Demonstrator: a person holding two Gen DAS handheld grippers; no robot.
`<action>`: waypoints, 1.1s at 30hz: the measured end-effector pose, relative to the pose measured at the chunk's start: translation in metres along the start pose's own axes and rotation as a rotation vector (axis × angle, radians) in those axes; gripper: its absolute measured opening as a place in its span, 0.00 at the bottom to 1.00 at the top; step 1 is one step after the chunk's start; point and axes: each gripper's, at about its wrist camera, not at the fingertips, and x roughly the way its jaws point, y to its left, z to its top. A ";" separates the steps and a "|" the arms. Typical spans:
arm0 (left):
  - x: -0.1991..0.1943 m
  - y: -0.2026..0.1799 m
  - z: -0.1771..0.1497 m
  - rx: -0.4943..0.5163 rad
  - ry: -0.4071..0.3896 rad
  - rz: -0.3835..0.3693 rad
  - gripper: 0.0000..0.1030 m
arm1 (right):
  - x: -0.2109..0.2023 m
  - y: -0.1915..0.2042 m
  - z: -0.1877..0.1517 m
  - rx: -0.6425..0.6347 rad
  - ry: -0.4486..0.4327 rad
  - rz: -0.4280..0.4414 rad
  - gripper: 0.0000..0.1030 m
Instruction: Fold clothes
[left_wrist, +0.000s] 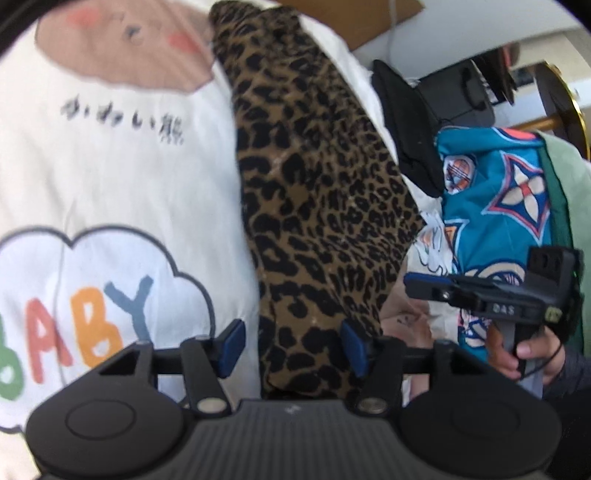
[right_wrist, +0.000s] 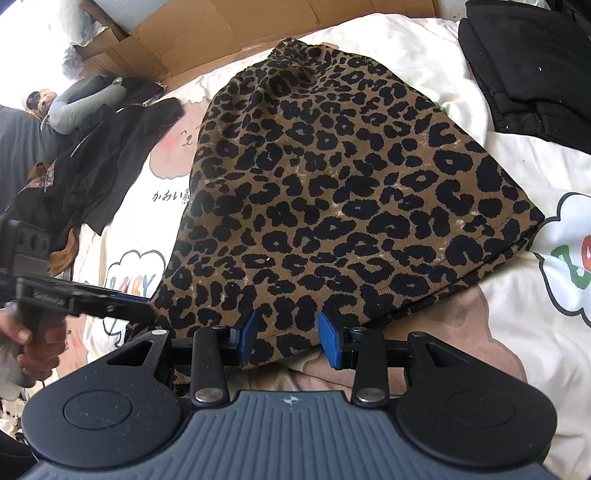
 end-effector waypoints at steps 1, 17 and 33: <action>0.004 0.006 0.000 -0.026 0.001 -0.011 0.58 | 0.000 0.000 0.000 -0.001 0.002 0.000 0.42; 0.002 0.042 -0.023 -0.210 -0.034 -0.224 0.10 | 0.003 -0.001 0.000 -0.011 0.009 0.006 0.42; 0.036 0.036 -0.038 -0.276 0.033 -0.274 0.39 | -0.003 -0.007 0.005 0.026 -0.038 0.005 0.42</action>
